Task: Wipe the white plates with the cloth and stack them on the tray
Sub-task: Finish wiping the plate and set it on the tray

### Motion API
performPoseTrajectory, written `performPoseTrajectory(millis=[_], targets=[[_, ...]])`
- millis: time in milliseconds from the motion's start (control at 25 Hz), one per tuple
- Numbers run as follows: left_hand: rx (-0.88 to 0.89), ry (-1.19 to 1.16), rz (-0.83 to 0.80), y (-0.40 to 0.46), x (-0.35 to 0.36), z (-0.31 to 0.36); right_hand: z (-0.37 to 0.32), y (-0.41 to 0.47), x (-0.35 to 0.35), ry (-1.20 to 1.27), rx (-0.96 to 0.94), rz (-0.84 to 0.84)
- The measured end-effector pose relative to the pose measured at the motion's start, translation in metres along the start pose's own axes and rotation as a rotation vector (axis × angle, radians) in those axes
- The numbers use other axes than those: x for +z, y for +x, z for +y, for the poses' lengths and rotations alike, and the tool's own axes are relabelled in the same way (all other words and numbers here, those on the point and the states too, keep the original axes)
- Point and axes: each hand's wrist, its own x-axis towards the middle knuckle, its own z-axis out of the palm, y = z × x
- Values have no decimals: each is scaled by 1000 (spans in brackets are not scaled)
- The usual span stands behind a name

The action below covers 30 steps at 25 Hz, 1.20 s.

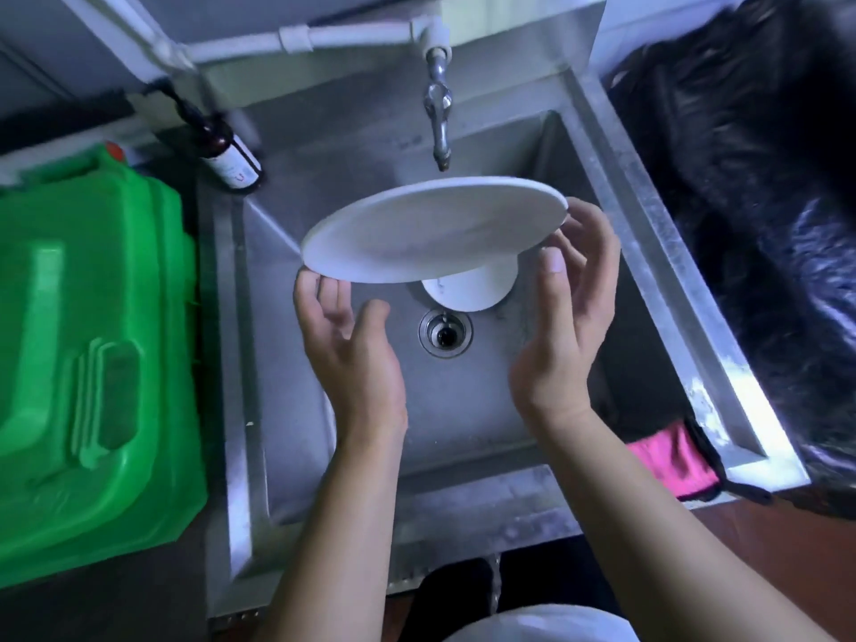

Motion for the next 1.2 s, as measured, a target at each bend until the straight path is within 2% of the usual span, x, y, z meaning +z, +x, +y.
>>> performPoseTrajectory(millis=[120, 320, 480, 600, 680, 800, 920, 1000, 1120, 1200], targets=[[92, -104, -38, -25, -24, 35, -41, -30, 0, -1, -150, -41], [128, -244, -115, -62, -45, 69, -89, -73, -19, 20, -354, -43], [193, -286, -214, -86, -43, 92, -115, -95, -39, 96, -416, -18], [248, -179, -243, -98, -38, 106, -121, -100, -50, 141, -391, 30], [294, -4, -230, -101, -35, 111, -125, -93, -56, 250, -284, 57], [374, 313, -260, -101, -25, 119, -119, -66, -65, 461, 94, 126], [365, 521, -430, -100, -9, 125, -100, -30, -82, 499, 522, 111], [272, 634, -589, -101, -2, 121, -87, -7, -98, 461, 708, 80], [102, 626, -752, -105, 8, 108, -75, 18, -123, 374, 839, -12], [50, 554, -743, -109, 14, 101, -68, 30, -137, 316, 877, -81]])
